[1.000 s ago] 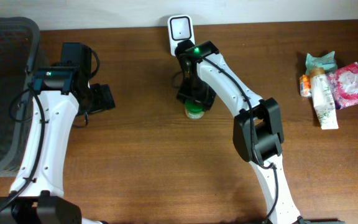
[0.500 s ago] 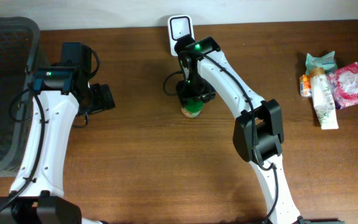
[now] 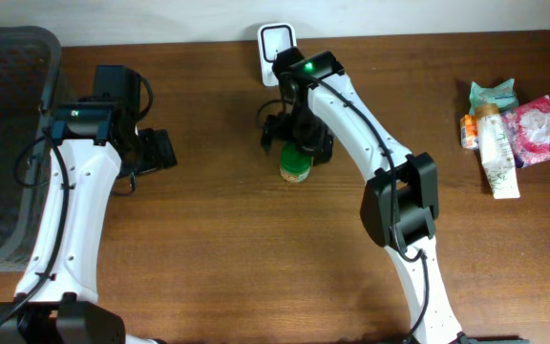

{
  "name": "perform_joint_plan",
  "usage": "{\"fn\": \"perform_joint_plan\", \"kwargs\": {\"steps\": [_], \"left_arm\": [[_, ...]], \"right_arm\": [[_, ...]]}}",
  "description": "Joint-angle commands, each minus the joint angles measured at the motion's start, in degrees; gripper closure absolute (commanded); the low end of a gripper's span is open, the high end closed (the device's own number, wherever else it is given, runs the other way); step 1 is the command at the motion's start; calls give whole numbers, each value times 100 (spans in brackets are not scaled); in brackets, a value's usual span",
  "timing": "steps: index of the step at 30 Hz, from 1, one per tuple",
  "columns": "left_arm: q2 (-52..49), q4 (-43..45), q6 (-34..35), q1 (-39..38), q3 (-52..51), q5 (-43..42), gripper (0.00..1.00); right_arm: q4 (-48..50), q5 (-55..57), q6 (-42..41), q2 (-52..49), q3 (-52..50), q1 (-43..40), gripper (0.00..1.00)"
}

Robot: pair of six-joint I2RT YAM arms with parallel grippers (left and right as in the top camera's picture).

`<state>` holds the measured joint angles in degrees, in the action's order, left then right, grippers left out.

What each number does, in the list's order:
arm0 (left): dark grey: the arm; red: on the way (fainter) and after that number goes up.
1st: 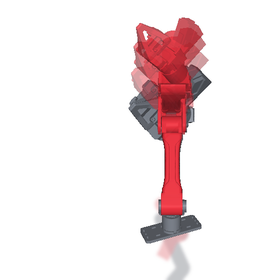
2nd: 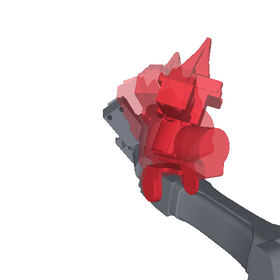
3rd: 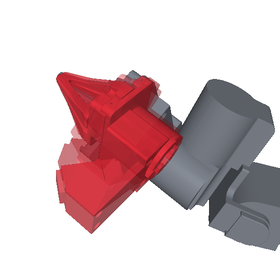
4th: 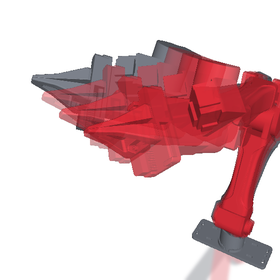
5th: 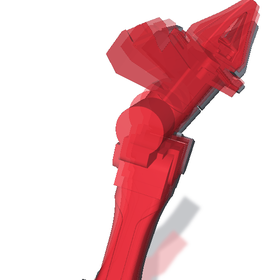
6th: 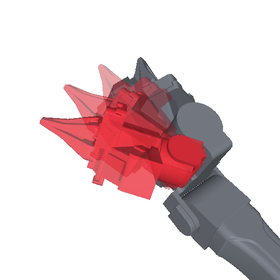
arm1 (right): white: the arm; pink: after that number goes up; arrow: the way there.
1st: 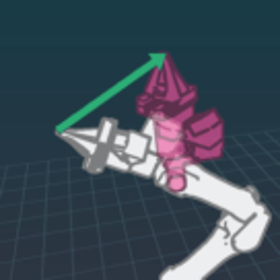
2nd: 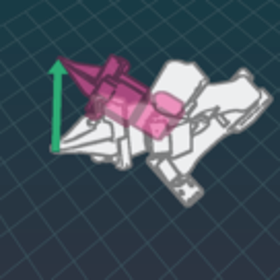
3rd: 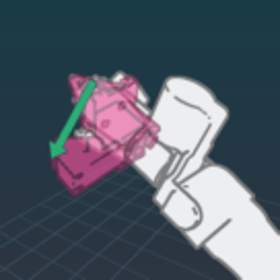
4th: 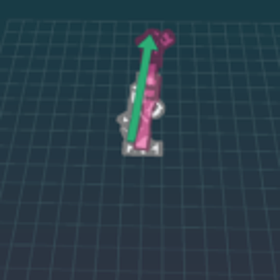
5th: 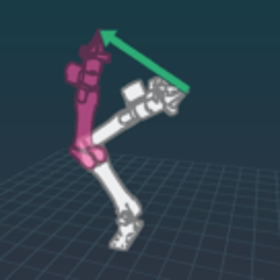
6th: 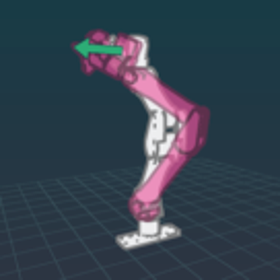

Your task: Scan the item barcode

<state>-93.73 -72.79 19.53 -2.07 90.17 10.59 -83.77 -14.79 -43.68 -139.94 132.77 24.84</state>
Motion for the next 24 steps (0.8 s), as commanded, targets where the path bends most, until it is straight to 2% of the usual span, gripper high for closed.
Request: {"fn": "perform_joint_plan", "kwargs": {"steps": [1,11,22,24], "left_arm": [[85,9,17,37,-13,63,1],[85,11,17,37,-13,63,1],[85,9,17,37,-13,63,1],[85,9,17,37,-13,63,1]], "right_arm": [[-24,-595,-1840,7,116,-201,1],[-63,-372,-4223,-4,-109,-122,1],[-153,177,-4216,-4,-127,103,1],[-153,175,-4216,-4,-127,144,7]]}}
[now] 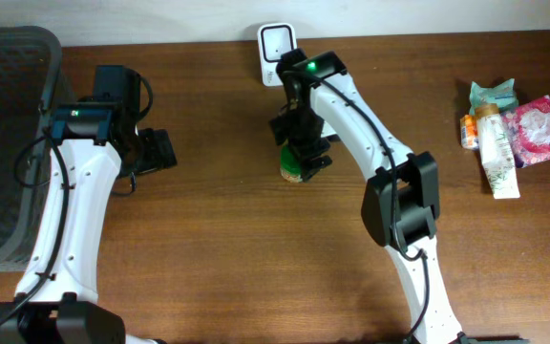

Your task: Scan the item barcode

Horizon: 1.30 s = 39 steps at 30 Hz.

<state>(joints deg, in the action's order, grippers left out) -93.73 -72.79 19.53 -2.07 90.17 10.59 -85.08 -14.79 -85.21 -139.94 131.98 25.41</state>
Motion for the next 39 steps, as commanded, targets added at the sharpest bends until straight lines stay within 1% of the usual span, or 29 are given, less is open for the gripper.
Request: {"fn": "perform_joint_plan", "kwargs": {"steps": [1,3,5,6,7,8,9,12,15,18,20,21,22,23,24,26,27,29,32,35,39], "left_arm": [[85,11,17,37,-13,63,1],[85,9,17,37,-13,63,1],[85,9,17,37,-13,63,1],[85,9,17,37,-13,63,1],[85,9,17,37,-13,63,1],[85,9,17,37,-13,63,1],[85,9,17,37,-13,63,1],[85,9,17,37,-13,63,1],[85,9,17,37,-13,63,1],[85,9,17,37,-13,63,1],[85,9,17,37,-13,63,1],[85,9,17,37,-13,63,1],[85,9,17,37,-13,63,1],[85,9,17,37,-13,63,1],[85,9,17,37,-13,63,1],[85,9,17,37,-13,63,1],[85,9,17,37,-13,63,1],[85,9,17,37,-13,63,1],[85,9,17,37,-13,63,1],[85,9,17,37,-13,63,1],[85,9,17,37,-13,63,1]], "right_arm": [[-42,173,-63,-7,-48,92,10],[-114,177,-61,-7,-48,90,14],[-114,203,-52,-4,-48,90,13],[-101,240,136,-4,-48,90,15],[-101,426,498,-4,-48,90,20],[-105,610,903,-4,-48,90,27],[-111,717,1250,-4,-48,90,29],[-109,800,2039,-4,-48,90,31],[11,798,3276,-4,-46,90,33],[210,798,5219,-4,-42,90,32],[260,800,6754,-4,-42,90,28],[254,800,7173,-4,-42,90,28],[227,800,7877,-4,-42,90,28],[195,802,8279,-4,-42,90,28],[168,828,8605,-4,-42,90,15],[162,1165,8607,0,-39,90,1],[140,1165,8522,7,-39,90,1],[61,1161,8096,17,35,90,1],[-216,1165,8021,20,391,90,1],[-542,1165,7698,20,1069,76,1],[-1058,1163,7259,20,2214,79,1]]}}
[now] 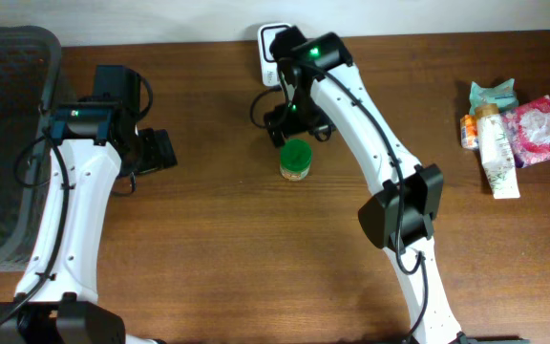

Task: Scan the item barcode
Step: 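Release the jar upright and raise the right gripper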

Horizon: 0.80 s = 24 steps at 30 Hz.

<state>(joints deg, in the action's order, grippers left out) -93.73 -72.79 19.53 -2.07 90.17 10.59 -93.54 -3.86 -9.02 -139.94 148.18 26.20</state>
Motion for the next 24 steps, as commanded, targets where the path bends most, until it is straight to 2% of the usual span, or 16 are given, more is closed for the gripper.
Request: {"fn": "perform_joint_plan", "kwargs": {"steps": [1,6,10,13,15,18,21,24], "left_arm": [[85,9,17,37,-13,63,1],[85,9,17,37,-13,63,1],[85,9,17,37,-13,63,1],[85,9,17,37,-13,63,1],[85,9,17,37,-13,63,1],[85,9,17,37,-13,63,1],[85,9,17,37,-13,63,1],[85,9,17,37,-13,63,1]], "right_arm": [[-330,68,-402,20,804,0,1],[-380,-61,-420,127,1182,0,1],[-378,-96,-870,127,1182,0,1],[-380,-101,-850,122,1174,0,1],[-378,-96,-378,122,1123,11,2],[-369,-101,-481,90,1115,11,1],[-262,-68,-1362,90,1115,-101,1],[-269,-162,-2516,87,1115,-575,1]]}}
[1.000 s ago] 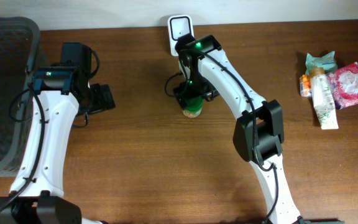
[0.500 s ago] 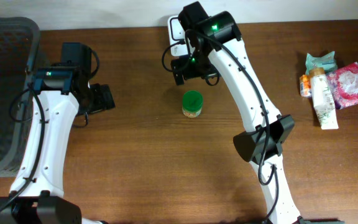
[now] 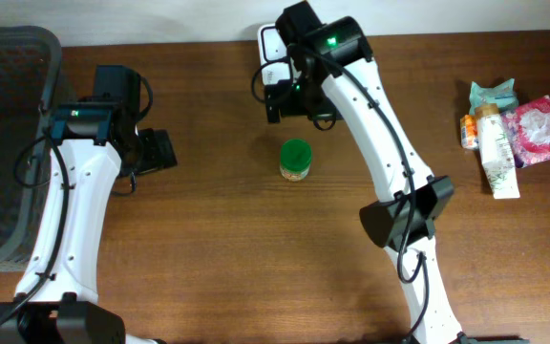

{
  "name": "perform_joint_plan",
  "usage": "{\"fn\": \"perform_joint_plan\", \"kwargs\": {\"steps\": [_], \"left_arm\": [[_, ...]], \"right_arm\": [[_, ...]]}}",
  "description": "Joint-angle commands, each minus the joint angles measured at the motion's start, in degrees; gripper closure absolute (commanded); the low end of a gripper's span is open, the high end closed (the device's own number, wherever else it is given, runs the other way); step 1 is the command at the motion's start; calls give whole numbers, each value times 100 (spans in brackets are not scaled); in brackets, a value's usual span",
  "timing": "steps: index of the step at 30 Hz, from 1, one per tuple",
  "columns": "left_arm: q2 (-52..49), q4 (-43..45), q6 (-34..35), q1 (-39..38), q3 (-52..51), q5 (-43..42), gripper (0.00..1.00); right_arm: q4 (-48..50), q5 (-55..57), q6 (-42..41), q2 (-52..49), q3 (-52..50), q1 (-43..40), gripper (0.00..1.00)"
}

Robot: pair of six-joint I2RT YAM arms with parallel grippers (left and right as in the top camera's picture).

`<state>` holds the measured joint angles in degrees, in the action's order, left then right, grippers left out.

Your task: Scan the item barcode

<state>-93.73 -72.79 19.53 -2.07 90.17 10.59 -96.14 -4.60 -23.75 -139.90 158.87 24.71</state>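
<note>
A small jar with a green lid [image 3: 295,159] stands upright on the wooden table, alone. My right gripper [image 3: 295,107] hangs a short way behind the jar, between it and the white scanner [image 3: 273,42] at the table's back edge. Its jaws look spread with nothing between them. The arm's wrist covers part of the scanner. My left gripper [image 3: 157,151] rests over the table on the left, far from the jar; its fingers are too dark to read.
A dark grey basket [image 3: 8,143] fills the far left. At the right edge lies a pile of other items [image 3: 509,134]: a white tube, a pink packet, a teal packet and a small orange bottle.
My right gripper has moved further back from the jar, toward the scanner. The jar stands in the same spot. The left arm is unchanged.
My right gripper was down on the green-lidded jar in front of the scanner, and still on it at the following moment. Then the jar stood free with the gripper just behind it. Now the gripper is further back near the scanner.
</note>
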Motion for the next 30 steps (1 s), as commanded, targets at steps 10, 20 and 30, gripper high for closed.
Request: {"fn": "perform_joint_plan", "kwargs": {"steps": [10,20,30], "left_arm": [[85,9,17,37,-13,63,1],[85,9,17,37,-13,63,1],[85,9,17,37,-13,63,1]], "right_arm": [[-116,-1084,-2872,76,-337,-894,1],[-44,-1014,-3827,76,-1427,-894,1],[52,-1419,-3827,76,-1427,-885,1]]}}
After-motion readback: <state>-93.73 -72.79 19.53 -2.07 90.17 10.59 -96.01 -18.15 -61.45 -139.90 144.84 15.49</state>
